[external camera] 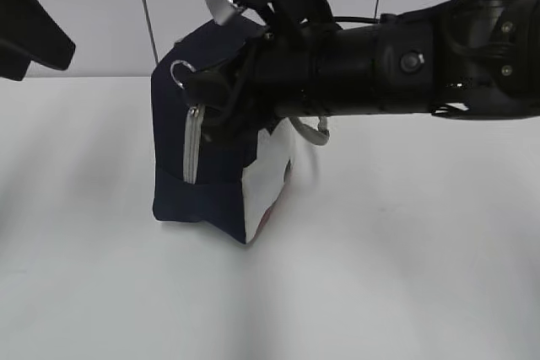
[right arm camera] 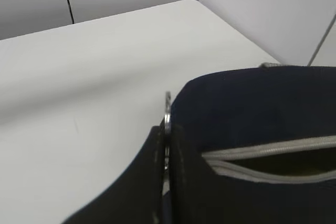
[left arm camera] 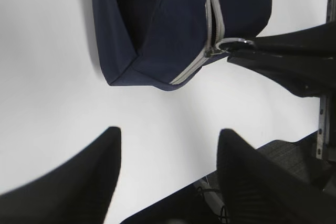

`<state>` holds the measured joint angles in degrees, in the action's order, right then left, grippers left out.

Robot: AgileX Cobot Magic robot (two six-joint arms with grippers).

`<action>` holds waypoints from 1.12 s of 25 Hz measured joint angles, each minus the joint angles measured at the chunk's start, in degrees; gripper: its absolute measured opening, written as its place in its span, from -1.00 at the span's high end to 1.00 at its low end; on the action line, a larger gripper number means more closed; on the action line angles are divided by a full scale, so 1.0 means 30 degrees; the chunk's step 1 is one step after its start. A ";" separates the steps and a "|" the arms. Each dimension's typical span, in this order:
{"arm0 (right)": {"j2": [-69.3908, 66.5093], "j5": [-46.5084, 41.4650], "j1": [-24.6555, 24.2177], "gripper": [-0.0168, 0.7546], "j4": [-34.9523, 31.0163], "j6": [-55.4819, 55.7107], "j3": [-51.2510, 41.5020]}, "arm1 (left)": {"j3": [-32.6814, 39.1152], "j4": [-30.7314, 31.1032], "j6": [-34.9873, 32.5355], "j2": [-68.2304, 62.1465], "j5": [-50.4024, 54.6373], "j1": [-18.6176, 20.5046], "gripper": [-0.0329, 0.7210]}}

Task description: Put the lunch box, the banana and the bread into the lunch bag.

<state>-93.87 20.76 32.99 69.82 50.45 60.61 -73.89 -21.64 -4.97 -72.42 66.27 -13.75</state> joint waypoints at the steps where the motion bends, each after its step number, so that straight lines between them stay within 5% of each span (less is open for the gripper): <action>1: 0.0000 0.0044 -0.0225 1.00 0.0480 0.0515 0.0110 | 0.0000 -0.0042 -0.0122 0.0000 -0.0046 0.0000 -0.18; 11: 0.0000 0.2019 -0.2213 1.00 0.3874 0.5388 0.1672 | 0.0000 -0.0542 -0.1078 -0.0193 -0.0917 0.0000 -0.18; 28: 0.0000 0.1244 -0.2239 1.00 0.6838 0.9358 0.3318 | 0.1333 -0.2441 -0.4148 -0.1619 -0.2852 0.0000 -0.18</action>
<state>-93.87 24.49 26.28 90.34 78.52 70.57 -69.89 -28.96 -17.41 -77.27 57.71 -13.75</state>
